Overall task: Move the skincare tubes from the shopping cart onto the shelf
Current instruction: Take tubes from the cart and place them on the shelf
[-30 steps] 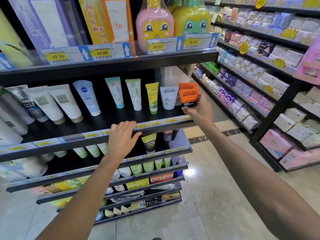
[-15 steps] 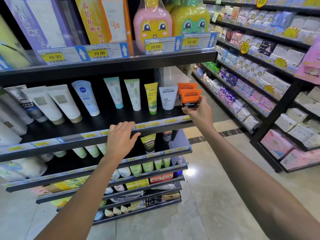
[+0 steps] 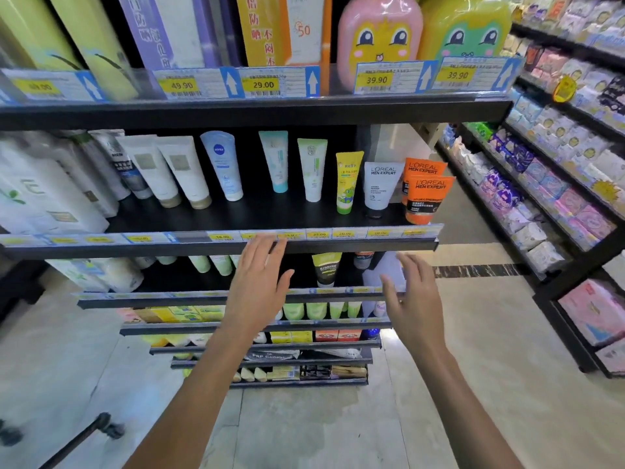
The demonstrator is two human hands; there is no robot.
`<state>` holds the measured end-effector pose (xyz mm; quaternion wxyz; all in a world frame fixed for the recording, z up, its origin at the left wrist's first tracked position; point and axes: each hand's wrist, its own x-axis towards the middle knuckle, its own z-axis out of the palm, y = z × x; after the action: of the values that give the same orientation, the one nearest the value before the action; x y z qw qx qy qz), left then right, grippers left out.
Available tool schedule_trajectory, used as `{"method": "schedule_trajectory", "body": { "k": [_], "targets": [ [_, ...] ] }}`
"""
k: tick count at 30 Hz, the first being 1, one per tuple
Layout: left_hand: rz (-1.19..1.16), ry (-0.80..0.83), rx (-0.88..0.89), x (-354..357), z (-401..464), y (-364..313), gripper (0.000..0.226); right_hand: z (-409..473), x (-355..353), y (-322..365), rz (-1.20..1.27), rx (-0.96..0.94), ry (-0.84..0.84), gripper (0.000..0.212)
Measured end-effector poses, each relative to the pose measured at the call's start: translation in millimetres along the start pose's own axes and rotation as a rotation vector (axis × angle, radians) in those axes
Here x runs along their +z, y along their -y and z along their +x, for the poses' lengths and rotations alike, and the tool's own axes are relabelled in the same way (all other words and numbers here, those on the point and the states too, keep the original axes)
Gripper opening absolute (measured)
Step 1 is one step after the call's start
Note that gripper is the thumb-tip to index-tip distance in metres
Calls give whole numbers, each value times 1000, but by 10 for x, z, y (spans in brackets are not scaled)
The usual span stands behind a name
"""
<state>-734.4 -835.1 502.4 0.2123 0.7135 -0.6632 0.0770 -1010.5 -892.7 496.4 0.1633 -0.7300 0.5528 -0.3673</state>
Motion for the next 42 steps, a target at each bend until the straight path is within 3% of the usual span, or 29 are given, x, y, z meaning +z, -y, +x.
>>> {"method": "schedule_trajectory", "body": {
  "k": [6,10,20,31,37,42],
  "targets": [
    [39,112,-292,-90,-922,376,53,-555,650,577,-99,-197,495,54],
    [43,148,-472,-281,-1567,706,58,-928,1035,982,-93,-375,627,50],
    [140,-25,-869,-1088,-3580,1725,52,-2154,1996,2578,-117,-749,990,56],
    [236,-82,-1425,-1785,-5733,2139,53,-3503,3281,4631,55,-1118,1237,53],
    [205,-126,-1617,-1905,-6119,2590,58,-3959,3952,5407,119,-1208,1322,52],
    [217,-111,-1680,-2117,-6185,3425,58,-4135,4572,5846,116,-1257,1410,53]
  ]
}}
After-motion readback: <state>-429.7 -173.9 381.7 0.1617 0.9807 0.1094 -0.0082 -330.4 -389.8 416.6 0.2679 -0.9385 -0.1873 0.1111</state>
